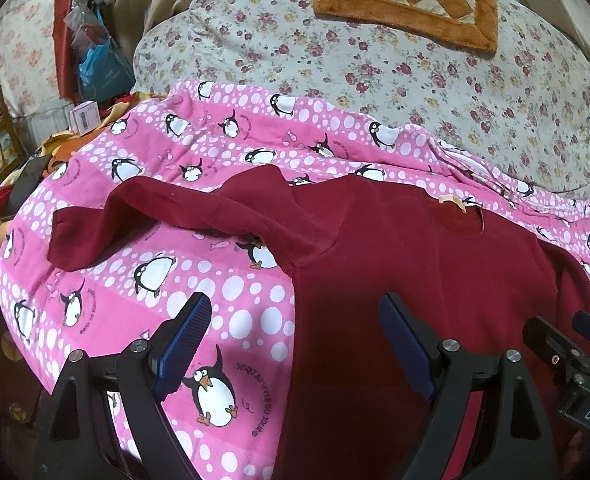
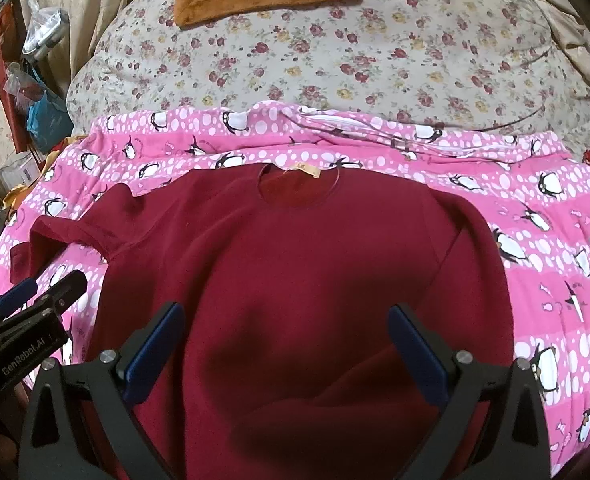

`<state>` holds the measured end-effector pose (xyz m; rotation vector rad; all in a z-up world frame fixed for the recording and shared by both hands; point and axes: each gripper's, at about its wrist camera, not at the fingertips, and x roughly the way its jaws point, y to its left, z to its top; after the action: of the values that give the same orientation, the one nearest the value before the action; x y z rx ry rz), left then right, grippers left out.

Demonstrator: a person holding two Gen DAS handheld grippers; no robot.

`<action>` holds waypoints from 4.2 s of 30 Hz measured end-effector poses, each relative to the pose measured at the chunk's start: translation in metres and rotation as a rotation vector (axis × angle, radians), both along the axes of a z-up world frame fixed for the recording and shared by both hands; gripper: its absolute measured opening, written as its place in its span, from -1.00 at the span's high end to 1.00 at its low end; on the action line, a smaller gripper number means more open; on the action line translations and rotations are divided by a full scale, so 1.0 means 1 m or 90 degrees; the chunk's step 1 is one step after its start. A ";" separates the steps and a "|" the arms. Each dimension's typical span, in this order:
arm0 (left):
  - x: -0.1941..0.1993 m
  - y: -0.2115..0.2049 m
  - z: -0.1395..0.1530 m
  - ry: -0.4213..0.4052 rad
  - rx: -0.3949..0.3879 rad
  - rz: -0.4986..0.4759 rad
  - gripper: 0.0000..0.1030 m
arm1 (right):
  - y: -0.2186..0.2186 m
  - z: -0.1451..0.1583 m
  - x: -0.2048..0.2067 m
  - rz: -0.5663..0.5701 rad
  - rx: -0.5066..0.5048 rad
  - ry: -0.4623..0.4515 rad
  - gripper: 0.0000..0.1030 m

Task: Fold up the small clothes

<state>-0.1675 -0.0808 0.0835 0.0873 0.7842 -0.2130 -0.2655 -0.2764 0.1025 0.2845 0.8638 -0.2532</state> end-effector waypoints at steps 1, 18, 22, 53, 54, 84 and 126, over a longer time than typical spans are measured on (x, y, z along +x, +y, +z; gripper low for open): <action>0.002 0.002 0.001 0.001 -0.001 0.002 -0.34 | 0.000 -0.001 0.000 0.001 0.001 0.001 -0.99; 0.076 0.162 -0.003 0.099 -0.242 0.278 -0.31 | 0.002 -0.020 0.013 0.016 0.027 0.042 -1.00; 0.090 0.201 -0.019 0.116 -0.223 0.373 -0.26 | 0.003 -0.024 0.016 0.021 0.029 0.050 -1.00; 0.138 0.207 0.076 -0.015 -0.336 0.214 1.00 | 0.000 -0.038 0.024 0.039 0.038 0.082 -1.00; 0.136 0.196 0.090 -0.028 -0.337 0.187 1.00 | 0.000 -0.038 0.024 0.038 0.041 0.079 -1.00; 0.060 -0.147 -0.001 0.188 -0.219 -0.290 0.80 | -0.113 -0.024 -0.015 -0.125 0.122 0.006 -1.00; 0.074 0.023 0.004 0.063 -0.143 0.009 0.54 | -0.144 -0.027 0.062 -0.064 -0.046 0.086 0.90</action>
<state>-0.0938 -0.0575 0.0878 -0.1420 0.8539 -0.2917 -0.2039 -0.4208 0.0759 0.2462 0.9722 -0.3989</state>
